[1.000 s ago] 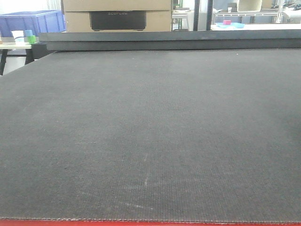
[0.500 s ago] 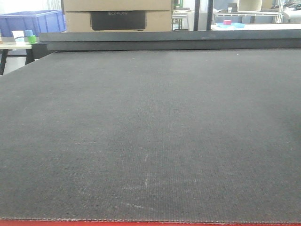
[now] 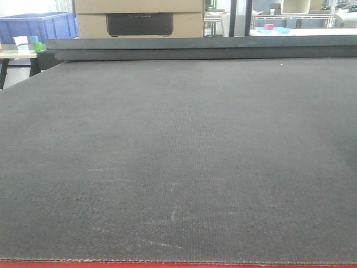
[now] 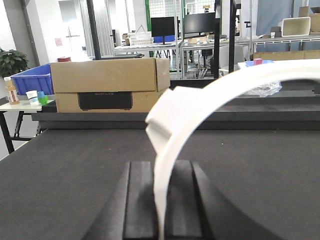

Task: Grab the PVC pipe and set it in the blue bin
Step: 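Hold both white arcs raised in the grippers, then drive the base away from the table carrying both arcs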

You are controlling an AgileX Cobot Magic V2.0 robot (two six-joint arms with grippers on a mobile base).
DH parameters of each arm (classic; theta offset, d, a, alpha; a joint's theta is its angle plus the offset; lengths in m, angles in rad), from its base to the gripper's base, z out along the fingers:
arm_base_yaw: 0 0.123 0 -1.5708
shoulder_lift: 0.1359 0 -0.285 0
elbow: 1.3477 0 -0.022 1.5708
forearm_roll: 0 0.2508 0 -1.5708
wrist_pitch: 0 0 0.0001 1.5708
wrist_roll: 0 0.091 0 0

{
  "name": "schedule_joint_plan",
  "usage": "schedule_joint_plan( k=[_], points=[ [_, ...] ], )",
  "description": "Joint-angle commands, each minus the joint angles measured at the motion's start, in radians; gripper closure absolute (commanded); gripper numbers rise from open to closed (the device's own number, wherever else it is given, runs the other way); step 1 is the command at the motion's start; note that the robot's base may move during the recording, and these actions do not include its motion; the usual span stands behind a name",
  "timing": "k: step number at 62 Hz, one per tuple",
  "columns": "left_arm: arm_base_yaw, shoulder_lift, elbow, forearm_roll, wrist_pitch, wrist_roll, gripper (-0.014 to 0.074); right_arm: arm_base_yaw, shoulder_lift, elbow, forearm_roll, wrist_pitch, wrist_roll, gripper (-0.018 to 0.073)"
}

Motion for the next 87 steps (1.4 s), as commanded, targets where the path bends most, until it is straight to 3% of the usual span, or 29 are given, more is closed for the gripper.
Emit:
schedule_joint_plan(
  k=[1,87],
  points=[
    [0.005,-0.008,-0.001,0.002,-0.031,-0.007,0.0707,-0.003,-0.003,0.002,-0.011,-0.027,-0.01,0.0728],
    [0.005,-0.008,-0.001,0.002,-0.033,-0.007,0.0707,-0.003,-0.003,0.002,-0.011,-0.027,-0.01,0.0728]
  ],
)
